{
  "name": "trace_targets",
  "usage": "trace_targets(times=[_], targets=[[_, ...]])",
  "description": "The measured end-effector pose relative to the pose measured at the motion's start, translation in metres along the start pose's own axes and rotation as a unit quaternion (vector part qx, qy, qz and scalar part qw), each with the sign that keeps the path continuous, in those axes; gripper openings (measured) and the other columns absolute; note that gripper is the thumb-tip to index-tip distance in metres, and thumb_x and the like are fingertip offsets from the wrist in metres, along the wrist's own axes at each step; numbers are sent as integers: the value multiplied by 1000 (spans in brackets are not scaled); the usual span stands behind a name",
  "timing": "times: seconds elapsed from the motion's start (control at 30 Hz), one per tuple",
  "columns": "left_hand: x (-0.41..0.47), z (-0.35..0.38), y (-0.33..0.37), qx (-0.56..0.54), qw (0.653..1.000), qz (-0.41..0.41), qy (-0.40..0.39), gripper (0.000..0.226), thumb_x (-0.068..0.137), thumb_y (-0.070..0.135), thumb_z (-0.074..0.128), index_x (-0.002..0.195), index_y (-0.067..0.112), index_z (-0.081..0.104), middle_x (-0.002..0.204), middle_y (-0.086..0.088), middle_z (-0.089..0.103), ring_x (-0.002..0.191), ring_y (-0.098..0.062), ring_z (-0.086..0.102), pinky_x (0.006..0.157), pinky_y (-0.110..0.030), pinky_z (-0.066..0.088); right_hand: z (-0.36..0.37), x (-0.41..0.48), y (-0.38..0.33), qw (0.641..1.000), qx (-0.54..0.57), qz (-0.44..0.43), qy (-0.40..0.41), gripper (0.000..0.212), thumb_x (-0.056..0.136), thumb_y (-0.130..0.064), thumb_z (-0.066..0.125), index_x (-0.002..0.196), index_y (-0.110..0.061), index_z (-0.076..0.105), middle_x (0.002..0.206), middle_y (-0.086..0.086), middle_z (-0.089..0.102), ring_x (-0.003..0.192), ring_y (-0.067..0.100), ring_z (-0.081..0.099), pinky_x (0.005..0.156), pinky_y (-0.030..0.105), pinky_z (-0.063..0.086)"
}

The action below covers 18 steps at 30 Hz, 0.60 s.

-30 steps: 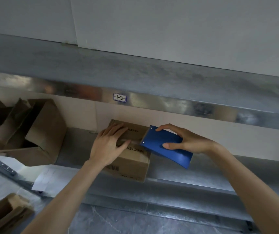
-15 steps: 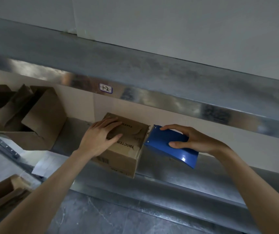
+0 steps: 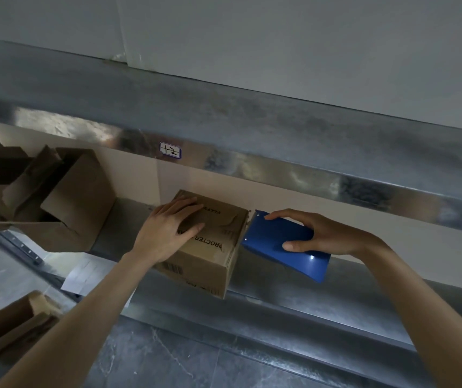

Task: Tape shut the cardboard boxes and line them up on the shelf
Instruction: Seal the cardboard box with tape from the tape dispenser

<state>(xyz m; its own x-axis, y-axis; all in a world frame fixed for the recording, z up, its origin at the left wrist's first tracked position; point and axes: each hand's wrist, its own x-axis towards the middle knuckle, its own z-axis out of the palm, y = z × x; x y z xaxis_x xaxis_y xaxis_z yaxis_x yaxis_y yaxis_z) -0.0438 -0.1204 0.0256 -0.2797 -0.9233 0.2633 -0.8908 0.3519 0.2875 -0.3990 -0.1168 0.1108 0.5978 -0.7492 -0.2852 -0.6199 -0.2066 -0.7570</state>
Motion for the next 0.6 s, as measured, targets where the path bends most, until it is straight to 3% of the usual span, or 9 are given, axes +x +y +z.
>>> trace_targets(times=[0.13,0.33,0.6], targets=[[1,0,0,-3,1000,-2,0,65,90,70,32,140,33,53,151,13,44,142,-12,37,114,-36,31,2,0,2,1000,-6,0,-23,58,87,-35,72,134,-52,44,136,-40,39,126,-19,33,91,-5,27],[0,1,-1,-4,1000,1,7,66,90,70,33,140,33,53,151,12,45,142,-13,37,114,-38,31,5,3,3,1000,-11,-5,-14,61,84,-34,76,133,-50,44,137,-37,39,130,-16,30,103,14,26],[-1,-1,1,-4,1000,-2,2,68,89,72,32,141,33,52,151,12,44,142,-12,36,115,-37,29,9,4,-1,1000,2,-2,-10,53,90,-29,70,133,-48,45,132,-37,43,121,-12,43,91,3,37]])
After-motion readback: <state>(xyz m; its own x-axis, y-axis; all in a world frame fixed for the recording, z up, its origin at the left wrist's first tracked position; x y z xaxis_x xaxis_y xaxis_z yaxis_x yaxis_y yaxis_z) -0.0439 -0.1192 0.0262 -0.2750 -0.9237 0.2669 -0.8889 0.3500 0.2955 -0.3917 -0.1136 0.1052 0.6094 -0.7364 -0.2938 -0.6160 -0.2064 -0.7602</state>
